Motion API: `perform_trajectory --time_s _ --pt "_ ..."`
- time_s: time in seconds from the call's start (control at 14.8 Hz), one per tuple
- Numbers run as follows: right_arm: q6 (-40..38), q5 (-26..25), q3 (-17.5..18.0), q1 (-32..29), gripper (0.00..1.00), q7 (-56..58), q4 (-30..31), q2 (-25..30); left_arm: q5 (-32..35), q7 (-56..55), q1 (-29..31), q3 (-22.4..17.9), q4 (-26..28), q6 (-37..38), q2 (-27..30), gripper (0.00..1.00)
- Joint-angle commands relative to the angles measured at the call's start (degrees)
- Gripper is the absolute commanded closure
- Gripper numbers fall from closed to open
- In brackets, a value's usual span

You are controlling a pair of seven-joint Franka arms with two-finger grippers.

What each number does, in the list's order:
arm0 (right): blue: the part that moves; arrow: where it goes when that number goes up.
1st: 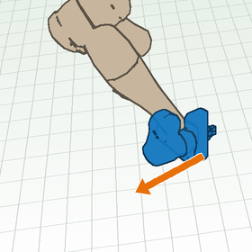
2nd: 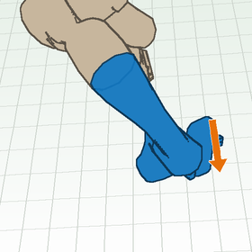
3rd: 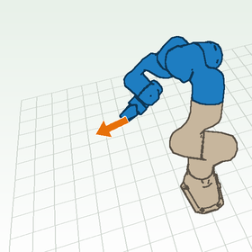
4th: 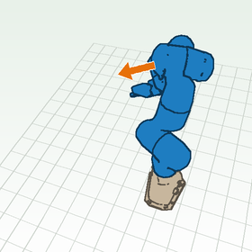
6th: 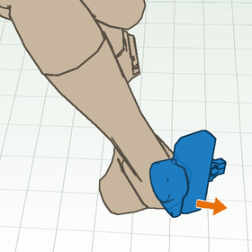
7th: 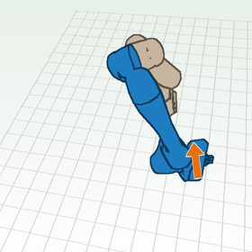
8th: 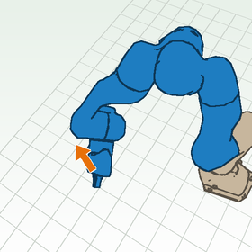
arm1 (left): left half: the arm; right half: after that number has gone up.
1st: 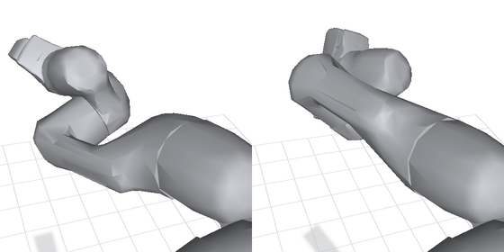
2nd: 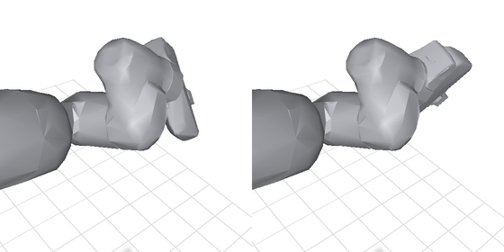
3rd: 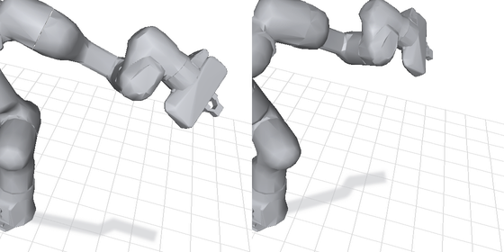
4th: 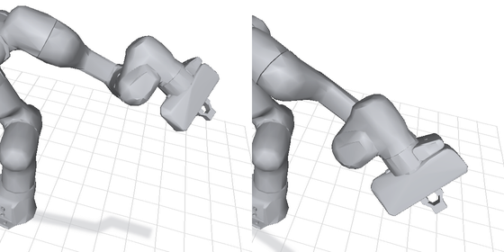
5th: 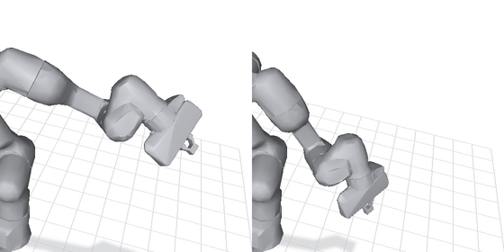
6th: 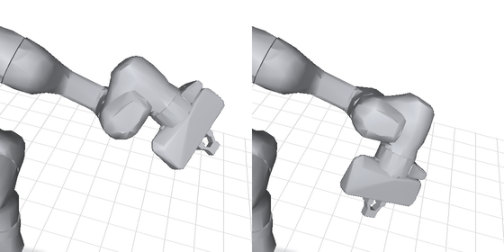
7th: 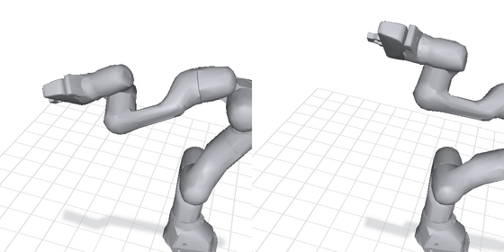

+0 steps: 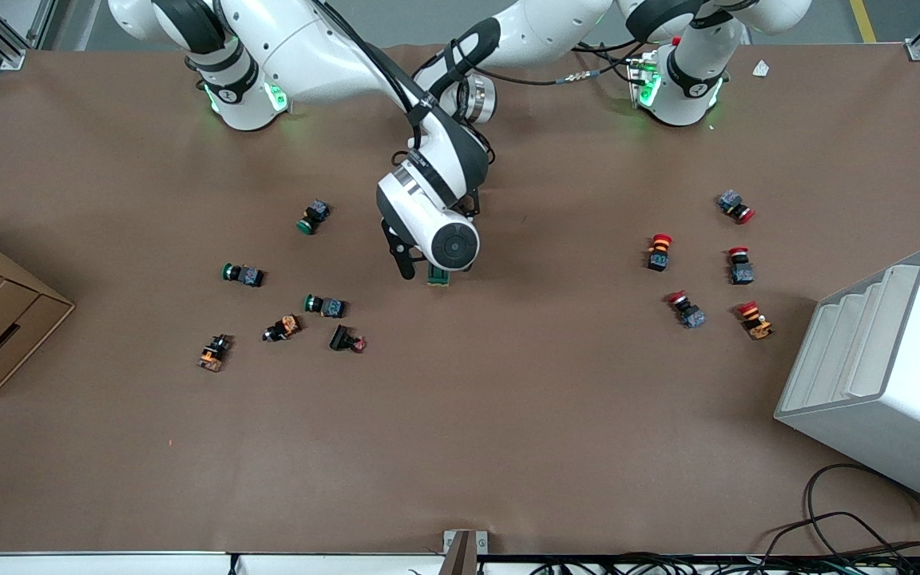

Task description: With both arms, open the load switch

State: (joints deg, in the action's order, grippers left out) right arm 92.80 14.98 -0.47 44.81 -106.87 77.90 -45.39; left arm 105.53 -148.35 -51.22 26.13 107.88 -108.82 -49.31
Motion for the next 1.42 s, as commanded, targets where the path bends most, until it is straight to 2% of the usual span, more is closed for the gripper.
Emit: perform_trajectory --time_s 0.0,0.61,0.81,1.01,1.15,1.35 --pt "1.07 -0.65 -0.41 0.63 0.00 0.08 0.94 -0.04 0.46 -2.21 -0.19 -0.03 -1.09 -1.22 -2.28 0.03" --pt "1.86 -1.52 -0.49 0.55 0.00 0.34 0.24 -0.22 0.11 -2.21 0.07 0.15 -1.71 -1.22 -2.02 0.02" --pt "1.25 -2.06 -0.93 -1.64 0.00 5.86 -0.64 1.44 -0.24 -2.21 -0.02 0.15 -2.06 -1.22 -1.84 0.02" --pt "-3.40 -2.75 -1.20 -6.39 0.00 17.61 -2.13 3.81 -0.24 -2.21 -0.02 0.06 -2.06 -1.22 -1.84 0.02" --pt "-3.85 -6.00 -1.11 -8.85 0.00 26.23 -1.70 6.97 -0.24 -2.21 -0.02 0.15 -2.06 -1.22 -1.75 0.02" --pt "-5.95 -8.12 -1.11 -14.20 0.00 39.31 -1.17 10.92 -0.24 -1.59 -0.02 0.15 -2.06 -1.31 -1.75 0.02"
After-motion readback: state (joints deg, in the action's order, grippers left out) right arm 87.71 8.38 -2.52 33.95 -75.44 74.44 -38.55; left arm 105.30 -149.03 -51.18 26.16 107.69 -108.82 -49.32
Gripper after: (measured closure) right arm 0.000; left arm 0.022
